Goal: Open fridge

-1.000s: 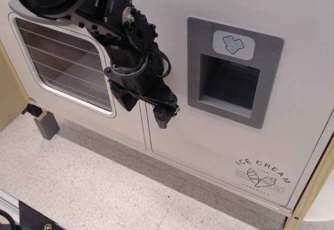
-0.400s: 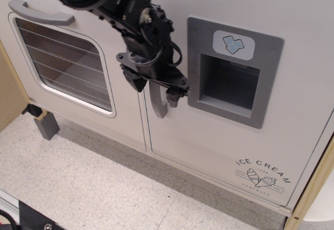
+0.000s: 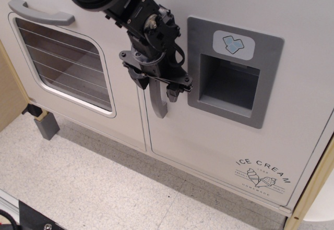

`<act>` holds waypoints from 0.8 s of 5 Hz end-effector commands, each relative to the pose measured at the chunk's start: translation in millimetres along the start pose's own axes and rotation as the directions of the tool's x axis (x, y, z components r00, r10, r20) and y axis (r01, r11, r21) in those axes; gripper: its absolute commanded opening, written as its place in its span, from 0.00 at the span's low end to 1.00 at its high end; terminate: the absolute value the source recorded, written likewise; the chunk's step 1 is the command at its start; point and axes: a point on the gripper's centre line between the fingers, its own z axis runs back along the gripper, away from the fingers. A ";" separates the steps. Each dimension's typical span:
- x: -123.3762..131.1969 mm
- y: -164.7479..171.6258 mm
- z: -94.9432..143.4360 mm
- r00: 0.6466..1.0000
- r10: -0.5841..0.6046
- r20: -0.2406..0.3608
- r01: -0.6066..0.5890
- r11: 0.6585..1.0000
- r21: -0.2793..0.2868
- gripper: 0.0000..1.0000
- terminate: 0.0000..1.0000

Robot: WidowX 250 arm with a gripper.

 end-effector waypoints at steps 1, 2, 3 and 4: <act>17.4 5.4 9.0 0.999 0.020 0.039 -0.016 0.996 -0.088 0.00 0.00; 11.3 5.0 16.2 0.997 0.038 0.062 -0.030 0.992 -0.125 0.00 0.00; -5.4 2.5 26.7 0.995 0.029 0.092 -0.016 0.990 -0.138 0.00 0.00; -26.5 0.3 37.0 0.997 0.013 0.078 0.000 0.987 -0.158 0.00 0.00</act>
